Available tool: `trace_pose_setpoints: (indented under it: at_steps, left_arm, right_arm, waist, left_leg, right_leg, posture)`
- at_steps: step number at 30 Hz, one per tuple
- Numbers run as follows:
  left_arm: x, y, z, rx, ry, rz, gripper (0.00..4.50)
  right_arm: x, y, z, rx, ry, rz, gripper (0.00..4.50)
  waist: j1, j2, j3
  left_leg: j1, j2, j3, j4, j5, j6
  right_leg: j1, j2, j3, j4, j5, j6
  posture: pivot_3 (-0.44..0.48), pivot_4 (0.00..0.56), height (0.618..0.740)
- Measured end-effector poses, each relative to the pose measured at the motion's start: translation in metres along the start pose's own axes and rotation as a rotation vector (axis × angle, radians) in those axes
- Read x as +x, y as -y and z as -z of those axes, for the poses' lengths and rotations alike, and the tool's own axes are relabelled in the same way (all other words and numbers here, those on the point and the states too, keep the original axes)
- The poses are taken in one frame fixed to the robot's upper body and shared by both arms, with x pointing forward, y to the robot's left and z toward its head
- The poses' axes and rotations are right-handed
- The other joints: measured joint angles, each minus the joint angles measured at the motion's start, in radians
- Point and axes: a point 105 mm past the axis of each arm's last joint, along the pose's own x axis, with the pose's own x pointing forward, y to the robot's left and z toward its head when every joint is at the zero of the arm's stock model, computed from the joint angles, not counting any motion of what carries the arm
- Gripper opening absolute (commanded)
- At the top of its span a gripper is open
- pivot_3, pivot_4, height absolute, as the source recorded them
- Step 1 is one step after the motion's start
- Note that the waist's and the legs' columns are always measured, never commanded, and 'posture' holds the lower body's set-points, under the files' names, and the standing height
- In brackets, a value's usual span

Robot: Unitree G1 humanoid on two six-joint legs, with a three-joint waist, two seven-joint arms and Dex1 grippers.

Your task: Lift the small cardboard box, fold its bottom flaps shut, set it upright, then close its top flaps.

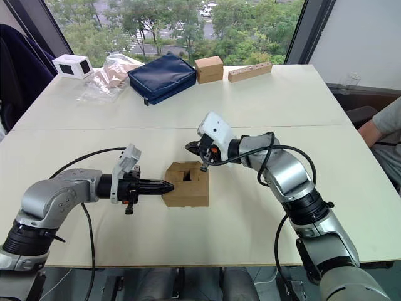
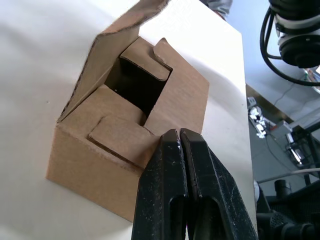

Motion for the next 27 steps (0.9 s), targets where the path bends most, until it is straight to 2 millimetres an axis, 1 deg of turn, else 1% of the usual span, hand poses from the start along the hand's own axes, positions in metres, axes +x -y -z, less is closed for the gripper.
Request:
trace_pose_setpoints:
  at_steps: [6, 10, 13, 17, 19, 21, 23, 25, 27]
  left_arm:
    - [0.000, -0.001, 0.000, -0.002, 0.002, -0.014, 0.05]
    - [-0.003, -0.002, -0.003, -0.003, 0.019, -0.026, 0.05]
    - [-0.006, -0.002, -0.007, -0.011, 0.039, -0.030, 0.05]
    - [-0.011, -0.004, -0.021, -0.006, 0.092, -0.040, 0.05]
    - [-0.010, -0.005, -0.028, 0.001, 0.127, -0.046, 0.05]
    - [-0.007, -0.008, -0.031, -0.001, 0.141, -0.057, 0.05]
    - [0.000, -0.014, -0.033, 0.001, 0.147, -0.073, 0.05]
    - [0.008, -0.021, -0.028, -0.015, 0.143, -0.096, 0.05]
    - [0.011, -0.026, -0.025, -0.022, 0.133, -0.113, 0.05]
  right_arm:
    - [0.002, -0.027, 0.017, -0.003, -0.053, -0.123, 0.00]
    - [-0.001, -0.036, 0.020, -0.014, -0.063, -0.150, 0.00]
    - [-0.002, -0.037, 0.021, -0.016, -0.066, -0.148, 0.00]
    - [-0.002, -0.037, 0.023, -0.011, -0.071, -0.140, 0.00]
    - [-0.002, -0.037, 0.023, -0.015, -0.075, -0.134, 0.00]
    - [-0.002, -0.036, 0.024, -0.018, -0.077, -0.127, 0.00]
    - [-0.002, -0.036, 0.024, -0.020, -0.077, -0.121, 0.00]
    - [-0.001, -0.036, 0.023, -0.020, -0.073, -0.119, 0.00]
    - [-0.001, -0.036, 0.022, -0.024, -0.069, -0.114, 0.00]
  waist:
    - [0.001, 0.000, 0.000]
    - [0.000, 0.000, 0.000]
    - [0.000, 0.000, 0.000]
    - [0.001, 0.000, 0.000]
    - [0.002, 0.000, 0.000]
    - [0.002, 0.000, 0.000]
    - [0.003, 0.000, 0.000]
    - [0.003, 0.000, 0.000]
    - [0.000, 0.000, 0.000]
  left_leg:
    - [0.000, 0.000, 0.000, 0.000, 0.000, 0.000]
    - [0.000, 0.000, 0.000, 0.000, 0.000, 0.000]
    - [0.000, 0.000, 0.000, 0.000, 0.000, 0.000]
    - [0.000, 0.000, 0.000, 0.000, 0.000, 0.000]
    - [0.000, 0.000, 0.000, 0.000, 0.000, 0.000]
    - [0.000, 0.000, 0.000, 0.000, 0.000, 0.000]
    - [0.000, 0.000, 0.000, 0.000, 0.000, 0.000]
    - [0.000, 0.000, 0.000, 0.000, 0.000, 0.000]
    - [0.000, 0.000, 0.000, 0.000, 0.000, 0.000]
  right_leg:
    - [0.000, 0.000, 0.000, 0.000, 0.000, 0.000]
    - [0.000, 0.000, 0.000, 0.000, 0.000, 0.000]
    - [0.000, 0.000, 0.000, 0.000, 0.000, 0.000]
    - [0.000, 0.000, 0.000, 0.000, 0.000, 0.000]
    - [0.000, 0.000, 0.000, 0.000, 0.000, 0.000]
    - [0.000, 0.000, 0.000, 0.000, 0.000, 0.000]
    - [0.001, 0.000, 0.000, 0.000, 0.000, 0.000]
    - [0.000, 0.000, 0.000, 0.000, 0.000, 0.000]
    - [0.000, 0.000, 0.000, 0.000, 0.000, 0.000]
  posture:
    - [0.000, 0.150, 0.740]
    - [0.000, 0.150, 0.740]
    - [0.000, 0.150, 0.740]
    - [0.000, 0.150, 0.740]
    - [0.000, 0.150, 0.740]
    - [0.000, 0.150, 0.740]
    - [0.000, 0.150, 0.740]
    - [0.000, 0.150, 0.740]
    - [0.000, 0.150, 0.740]
